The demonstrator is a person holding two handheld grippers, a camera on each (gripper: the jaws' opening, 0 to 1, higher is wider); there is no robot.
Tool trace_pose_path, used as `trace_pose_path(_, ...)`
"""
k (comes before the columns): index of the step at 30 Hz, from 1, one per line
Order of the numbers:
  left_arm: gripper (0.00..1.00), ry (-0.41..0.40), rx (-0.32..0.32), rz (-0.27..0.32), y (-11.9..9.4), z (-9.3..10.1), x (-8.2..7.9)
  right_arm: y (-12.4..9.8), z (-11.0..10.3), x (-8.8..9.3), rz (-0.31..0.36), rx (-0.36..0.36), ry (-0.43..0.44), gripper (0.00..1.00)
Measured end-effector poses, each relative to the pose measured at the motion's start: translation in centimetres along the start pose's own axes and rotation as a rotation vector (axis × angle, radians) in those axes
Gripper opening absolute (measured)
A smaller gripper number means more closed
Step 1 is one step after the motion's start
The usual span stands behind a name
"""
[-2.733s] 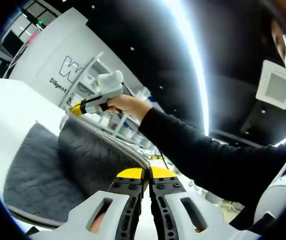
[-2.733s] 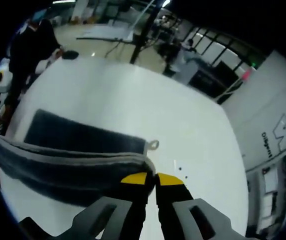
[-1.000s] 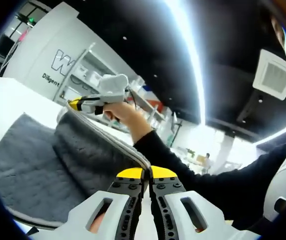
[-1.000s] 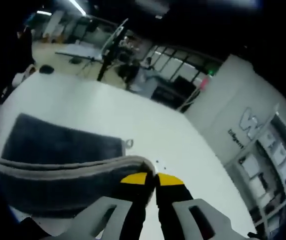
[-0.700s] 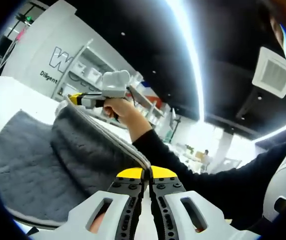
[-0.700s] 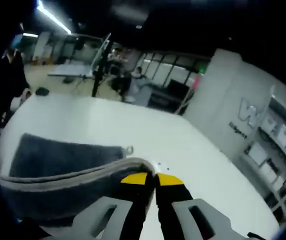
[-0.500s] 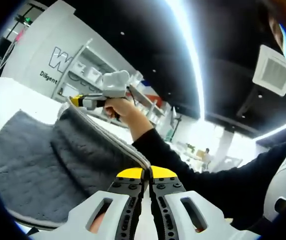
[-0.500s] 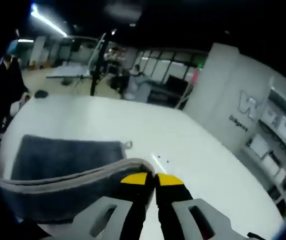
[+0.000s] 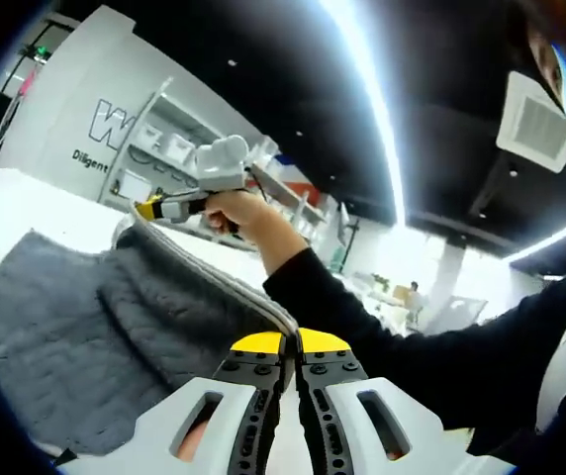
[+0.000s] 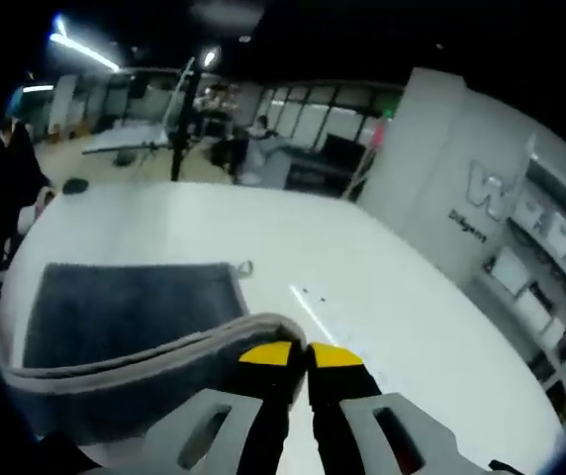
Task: Open the folded towel by lifting each exposed corner and separating the folded layers until the towel lies flat within the target outline without major curled edges
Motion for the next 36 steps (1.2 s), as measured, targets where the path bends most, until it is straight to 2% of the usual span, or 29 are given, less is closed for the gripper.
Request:
trace_pose_path(6,0.02,0.009,0.005,0.003,0.5,0.2,-0.1,0.0,0.3,0.2,-0.007,0.0,-0.018,0.0)
trace_pose_path(10,0.02,0.019,0.014,-0.002,1.0,0.7,0.1,-0.6,0.8,0.7,-0.01,0.011,0.004,0.0)
trace_pose_path(15,0.02,0.076,0.027,-0.02,1.7,1.2,0.5,-1.4,0.3,1.5,-0.018,0.012,0.016,0.01)
trace_pose_path(19,0.03,0.117,0.036,-0.022,2.2,1.3,0.7,-1.7,0.9,2.0,-0.027,0.02,0.024,0.01)
trace_pose_path(21,0.03,0.122,0.039,-0.027,2.4,1.3,0.9,-1.6,1.5,2.1,-0.033,0.022,0.026,0.01)
trace_pose_path(26,0.03,0.129,0.045,-0.045,2.7,1.4,1.4,-1.8,1.3,2.5,-0.037,0.015,0.041,0.01)
trace_pose_path(30,0.03,0.186,0.053,-0.058,3.0,1.7,1.8,-1.9,1.0,2.8,-0.047,0.01,0.042,0.01)
trace_pose_path(36,0.03,0.198,0.062,-0.078,3.4,1.5,2.2,-2.5,1.3,3.0,-0.05,0.022,0.051,0.01)
Point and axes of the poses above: the point that each gripper's makers call its tool centre point, and the gripper's own axes: y roughly forward along the fingers, z roughly to its right, x roughly out of its underside, the point moved 3 cm from there along -y, roughly backward along the fingers, and after that the axes turned 10 degrees about z, right-handed, at the moved point
